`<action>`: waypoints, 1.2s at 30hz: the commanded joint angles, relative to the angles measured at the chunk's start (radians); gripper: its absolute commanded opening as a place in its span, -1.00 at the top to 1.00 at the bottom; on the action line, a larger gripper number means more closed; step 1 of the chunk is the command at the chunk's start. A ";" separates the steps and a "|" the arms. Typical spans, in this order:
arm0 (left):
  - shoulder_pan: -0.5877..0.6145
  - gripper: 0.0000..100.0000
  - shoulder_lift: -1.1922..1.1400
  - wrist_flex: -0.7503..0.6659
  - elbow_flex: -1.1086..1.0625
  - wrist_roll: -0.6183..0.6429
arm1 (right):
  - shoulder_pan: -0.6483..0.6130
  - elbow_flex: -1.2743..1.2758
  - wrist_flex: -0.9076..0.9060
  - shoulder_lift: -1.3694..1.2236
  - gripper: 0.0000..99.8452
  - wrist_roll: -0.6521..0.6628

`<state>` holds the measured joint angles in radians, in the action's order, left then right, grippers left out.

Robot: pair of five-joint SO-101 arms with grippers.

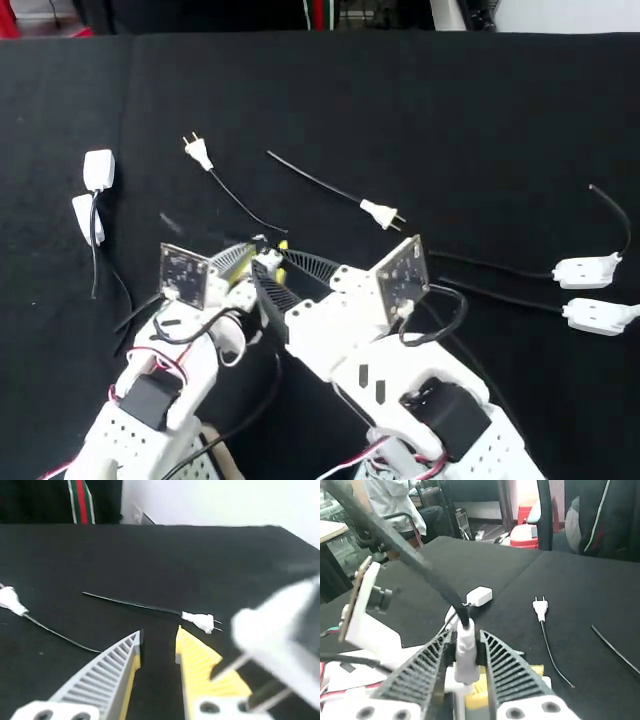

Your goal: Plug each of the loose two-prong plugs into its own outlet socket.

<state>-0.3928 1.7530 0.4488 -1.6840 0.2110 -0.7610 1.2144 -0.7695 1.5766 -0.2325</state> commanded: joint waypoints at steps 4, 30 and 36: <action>0.042 0.75 0.006 -0.035 -0.015 0.015 | -0.012 -0.061 -0.046 -0.010 0.97 -0.003; 0.240 0.75 0.008 0.407 0.145 -0.364 | 0.144 -0.065 0.015 -0.130 0.97 0.103; 0.556 0.75 0.008 0.523 0.162 -0.457 | 0.147 -0.113 0.153 -0.479 0.98 0.124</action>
<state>-0.0261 1.7545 0.9244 -1.5796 -0.2110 -0.6276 1.1868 -0.7035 1.3065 -0.1220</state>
